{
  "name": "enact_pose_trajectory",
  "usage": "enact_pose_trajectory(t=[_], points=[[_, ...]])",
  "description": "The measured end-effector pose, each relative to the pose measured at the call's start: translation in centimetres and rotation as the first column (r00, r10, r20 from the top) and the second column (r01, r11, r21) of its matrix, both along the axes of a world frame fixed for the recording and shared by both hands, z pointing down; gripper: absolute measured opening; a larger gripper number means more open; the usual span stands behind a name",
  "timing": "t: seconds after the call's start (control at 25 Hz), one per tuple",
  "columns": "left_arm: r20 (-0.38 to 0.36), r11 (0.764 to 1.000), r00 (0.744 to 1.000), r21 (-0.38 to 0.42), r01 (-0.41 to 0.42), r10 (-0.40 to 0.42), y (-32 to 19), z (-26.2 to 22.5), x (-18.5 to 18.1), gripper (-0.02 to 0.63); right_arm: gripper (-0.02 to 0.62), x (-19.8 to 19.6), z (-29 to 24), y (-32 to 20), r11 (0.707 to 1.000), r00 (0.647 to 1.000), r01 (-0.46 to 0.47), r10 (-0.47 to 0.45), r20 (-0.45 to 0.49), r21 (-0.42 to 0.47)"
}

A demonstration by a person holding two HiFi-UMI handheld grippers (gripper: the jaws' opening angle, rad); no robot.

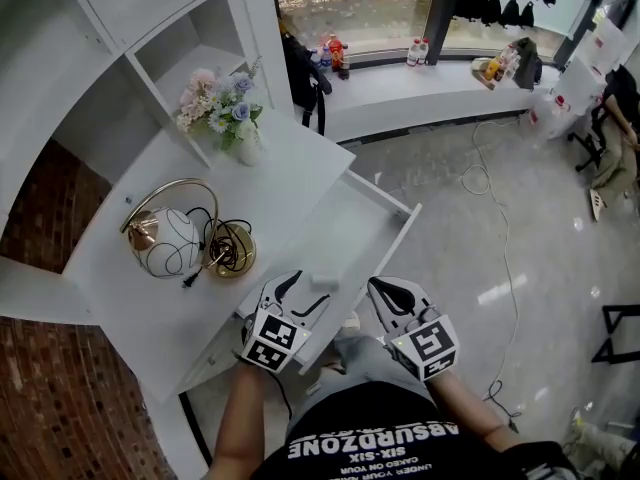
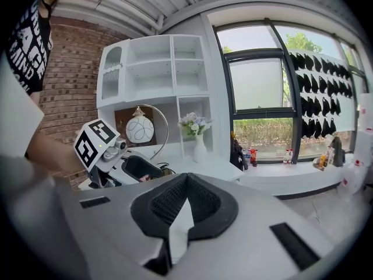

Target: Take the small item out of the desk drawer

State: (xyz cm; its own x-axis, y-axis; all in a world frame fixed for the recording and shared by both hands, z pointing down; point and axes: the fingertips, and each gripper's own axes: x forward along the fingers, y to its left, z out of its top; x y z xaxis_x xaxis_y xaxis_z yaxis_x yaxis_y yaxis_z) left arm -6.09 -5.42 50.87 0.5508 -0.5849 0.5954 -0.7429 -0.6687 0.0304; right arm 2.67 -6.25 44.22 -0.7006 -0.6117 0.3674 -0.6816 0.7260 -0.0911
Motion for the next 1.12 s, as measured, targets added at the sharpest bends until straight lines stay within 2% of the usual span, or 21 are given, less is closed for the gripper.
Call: enact_pose_trajectory(t=[0.56,1.12], points=[[0.025,0.994,0.998,-0.095,-0.048,0.051,-1.8,5.7,1.0,0.275,-0.002,0.5,1.5,-2.4,0.999,1.0,0.009,-0.01,-0.007,-0.036],[0.078,0.976,0.995,-0.216,-0.042,0.06,-3.6,11.5,1.2,0.275,-0.002,1.0,3.0,-5.4,0.997,0.999,0.024,-0.025,-0.022,-0.074]])
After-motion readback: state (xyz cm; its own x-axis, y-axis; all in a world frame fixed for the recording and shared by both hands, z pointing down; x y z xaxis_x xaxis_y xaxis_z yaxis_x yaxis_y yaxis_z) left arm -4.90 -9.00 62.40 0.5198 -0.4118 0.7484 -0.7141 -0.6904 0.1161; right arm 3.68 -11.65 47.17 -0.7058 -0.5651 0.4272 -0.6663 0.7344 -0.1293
